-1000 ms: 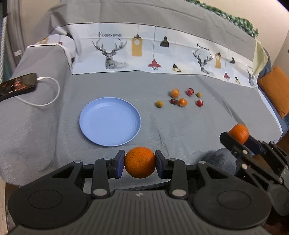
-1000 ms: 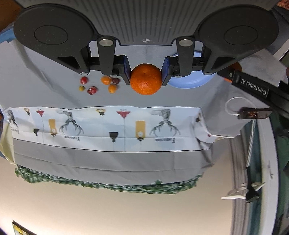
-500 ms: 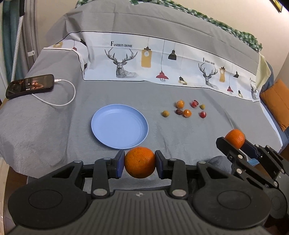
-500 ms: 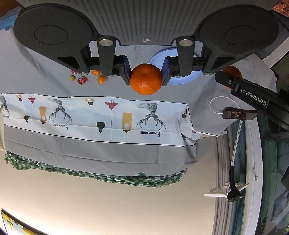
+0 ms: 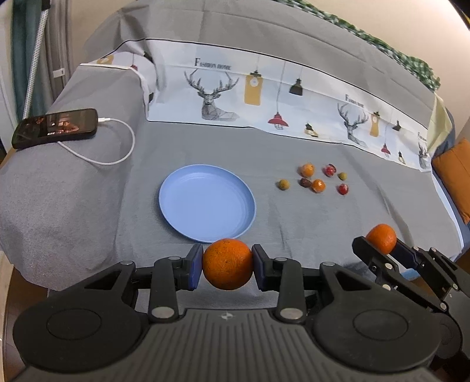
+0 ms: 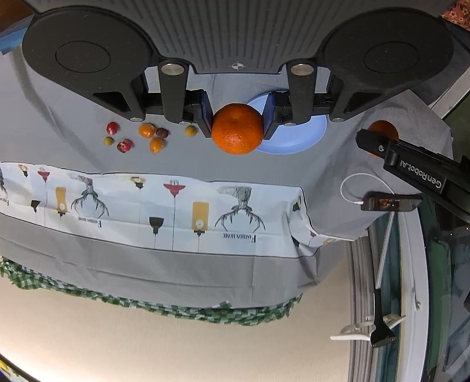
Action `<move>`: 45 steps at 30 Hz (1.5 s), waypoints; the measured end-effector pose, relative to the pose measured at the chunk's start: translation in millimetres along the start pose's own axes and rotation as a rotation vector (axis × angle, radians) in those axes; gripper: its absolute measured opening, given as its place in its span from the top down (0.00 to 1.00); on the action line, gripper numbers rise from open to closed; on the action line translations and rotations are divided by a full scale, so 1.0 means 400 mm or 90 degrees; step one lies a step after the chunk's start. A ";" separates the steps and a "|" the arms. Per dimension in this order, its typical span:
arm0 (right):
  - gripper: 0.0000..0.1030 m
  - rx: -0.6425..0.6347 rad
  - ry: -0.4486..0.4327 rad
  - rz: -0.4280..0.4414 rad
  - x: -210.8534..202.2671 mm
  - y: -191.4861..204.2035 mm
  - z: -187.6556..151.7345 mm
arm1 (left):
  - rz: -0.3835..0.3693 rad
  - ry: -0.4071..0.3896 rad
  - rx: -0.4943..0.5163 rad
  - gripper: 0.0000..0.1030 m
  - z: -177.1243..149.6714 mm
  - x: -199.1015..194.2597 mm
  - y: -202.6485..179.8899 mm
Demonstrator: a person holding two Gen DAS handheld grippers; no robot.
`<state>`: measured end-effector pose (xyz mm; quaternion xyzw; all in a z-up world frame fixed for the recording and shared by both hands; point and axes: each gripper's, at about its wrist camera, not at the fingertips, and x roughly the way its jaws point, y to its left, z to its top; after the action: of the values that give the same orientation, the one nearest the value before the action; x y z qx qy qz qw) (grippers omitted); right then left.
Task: Organize fruits
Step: 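Carry both held oranges over the light blue plate with both tools, then lower the oranges onto the plate and open both tools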
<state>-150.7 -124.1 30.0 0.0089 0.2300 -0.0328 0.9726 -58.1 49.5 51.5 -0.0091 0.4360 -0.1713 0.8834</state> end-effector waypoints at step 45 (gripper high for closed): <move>0.14 -0.071 0.195 0.038 0.593 0.056 -0.007 | 0.072 0.052 0.082 0.00 0.218 0.506 0.111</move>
<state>61.0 -116.0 -78.9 -0.0337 0.3771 0.0103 0.9255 136.0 16.7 -56.9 0.0793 0.4597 -0.1490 0.8719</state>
